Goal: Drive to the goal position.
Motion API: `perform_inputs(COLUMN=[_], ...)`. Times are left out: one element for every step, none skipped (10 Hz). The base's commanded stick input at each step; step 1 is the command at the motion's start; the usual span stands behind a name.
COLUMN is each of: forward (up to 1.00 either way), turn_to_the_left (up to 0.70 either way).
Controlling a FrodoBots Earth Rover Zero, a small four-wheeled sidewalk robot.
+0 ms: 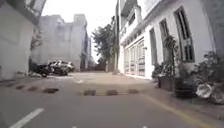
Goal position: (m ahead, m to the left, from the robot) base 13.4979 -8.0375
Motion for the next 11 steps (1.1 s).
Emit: perform_inputs(forward=[0.85,0.85,0.85,0.85,0.85,0.85,0.85,0.85,0.85,0.85,0.85], turn_to_the_left=[0.00,-0.04,-0.28,-0.26,-0.16,-0.06,0.00,0.00,0.00,0.00,0.00])
